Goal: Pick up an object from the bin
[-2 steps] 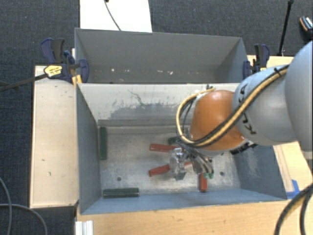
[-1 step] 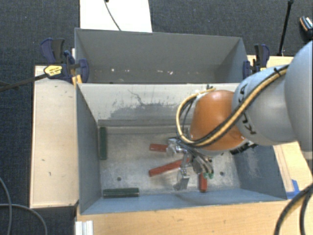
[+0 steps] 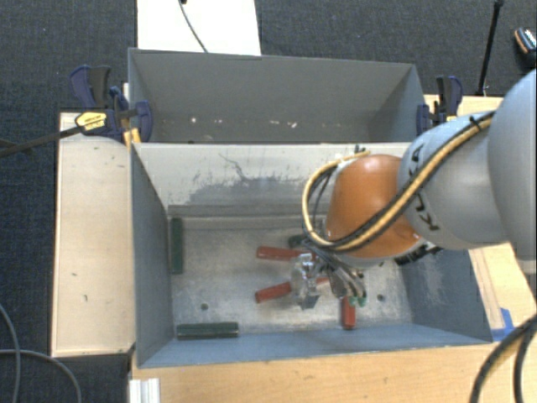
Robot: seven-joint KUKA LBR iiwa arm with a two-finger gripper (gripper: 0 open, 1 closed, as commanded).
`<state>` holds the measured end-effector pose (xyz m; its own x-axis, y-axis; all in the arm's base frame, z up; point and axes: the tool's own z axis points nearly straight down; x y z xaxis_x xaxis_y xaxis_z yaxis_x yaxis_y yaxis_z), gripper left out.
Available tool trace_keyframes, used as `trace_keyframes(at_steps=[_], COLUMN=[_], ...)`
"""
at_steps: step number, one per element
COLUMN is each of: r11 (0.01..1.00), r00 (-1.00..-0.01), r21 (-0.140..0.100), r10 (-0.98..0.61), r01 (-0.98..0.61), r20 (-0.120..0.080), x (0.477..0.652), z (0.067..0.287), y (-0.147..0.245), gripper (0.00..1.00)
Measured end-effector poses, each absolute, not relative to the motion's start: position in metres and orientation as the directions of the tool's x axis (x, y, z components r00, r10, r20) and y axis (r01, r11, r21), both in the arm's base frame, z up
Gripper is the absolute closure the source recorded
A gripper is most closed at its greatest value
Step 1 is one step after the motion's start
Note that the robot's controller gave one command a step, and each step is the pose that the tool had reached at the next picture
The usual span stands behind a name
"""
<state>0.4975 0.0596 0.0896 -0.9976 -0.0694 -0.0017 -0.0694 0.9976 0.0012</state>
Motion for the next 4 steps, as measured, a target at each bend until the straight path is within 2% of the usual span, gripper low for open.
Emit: trace_keyframes(at_steps=[1,2,3,4], r11=[0.998,0.998,0.998,0.999], r00=[-0.998,-0.998,-0.998,-0.999], r21=[0.001,0.001,0.001,0.002], r10=[-0.068,-0.067,-0.066,-0.034], r01=[-0.068,-0.067,-0.066,-0.034], r20=[-0.002,-0.008,-0.003,-0.012], x=[0.498,0.481,0.479,0.492], z=[0.090,0.071,0.070,0.274], y=[0.060,0.033,0.034,0.053], gripper=[0.00,0.00,1.00,1.00])
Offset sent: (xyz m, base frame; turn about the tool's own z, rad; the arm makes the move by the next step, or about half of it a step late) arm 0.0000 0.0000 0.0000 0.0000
